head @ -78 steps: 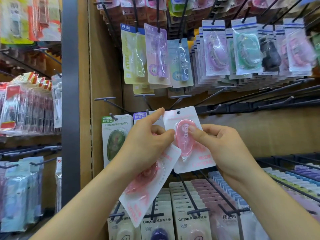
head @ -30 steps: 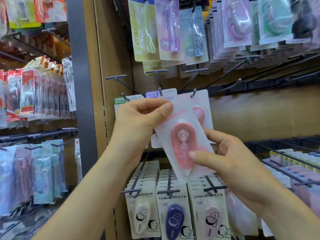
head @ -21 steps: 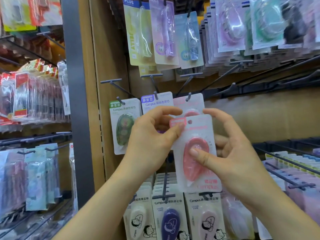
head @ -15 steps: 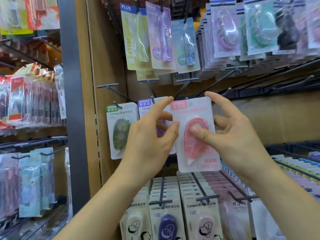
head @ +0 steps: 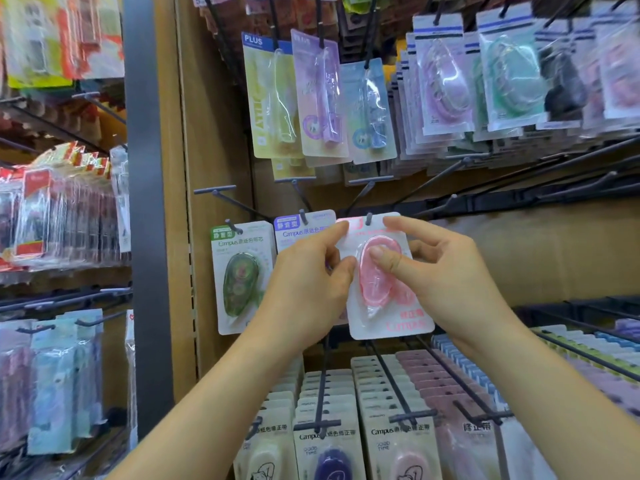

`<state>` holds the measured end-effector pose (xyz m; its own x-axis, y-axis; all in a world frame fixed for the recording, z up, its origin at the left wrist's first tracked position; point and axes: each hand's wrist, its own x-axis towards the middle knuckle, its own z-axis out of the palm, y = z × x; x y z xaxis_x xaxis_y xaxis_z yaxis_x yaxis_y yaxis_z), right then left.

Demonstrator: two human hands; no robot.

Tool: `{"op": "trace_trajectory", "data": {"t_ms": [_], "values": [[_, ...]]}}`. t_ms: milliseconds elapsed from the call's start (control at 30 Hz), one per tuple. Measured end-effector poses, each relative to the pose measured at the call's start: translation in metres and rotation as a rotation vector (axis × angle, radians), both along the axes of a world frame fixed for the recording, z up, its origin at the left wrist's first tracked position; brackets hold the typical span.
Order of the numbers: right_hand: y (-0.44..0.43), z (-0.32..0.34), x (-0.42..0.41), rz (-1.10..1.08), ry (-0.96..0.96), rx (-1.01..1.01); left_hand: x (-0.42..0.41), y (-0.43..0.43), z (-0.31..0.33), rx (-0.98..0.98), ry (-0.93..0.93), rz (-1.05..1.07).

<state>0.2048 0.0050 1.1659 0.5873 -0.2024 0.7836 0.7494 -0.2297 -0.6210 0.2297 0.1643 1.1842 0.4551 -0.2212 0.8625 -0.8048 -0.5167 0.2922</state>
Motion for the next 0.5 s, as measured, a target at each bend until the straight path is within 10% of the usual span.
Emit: {"op": "trace_trajectory", "data": {"t_ms": [500], "values": [[-0.004, -0.004, 0.019, -0.532, -0.055, -0.328, 0.027, 0.024, -0.022, 0.435, -0.495, 0.615]]}}
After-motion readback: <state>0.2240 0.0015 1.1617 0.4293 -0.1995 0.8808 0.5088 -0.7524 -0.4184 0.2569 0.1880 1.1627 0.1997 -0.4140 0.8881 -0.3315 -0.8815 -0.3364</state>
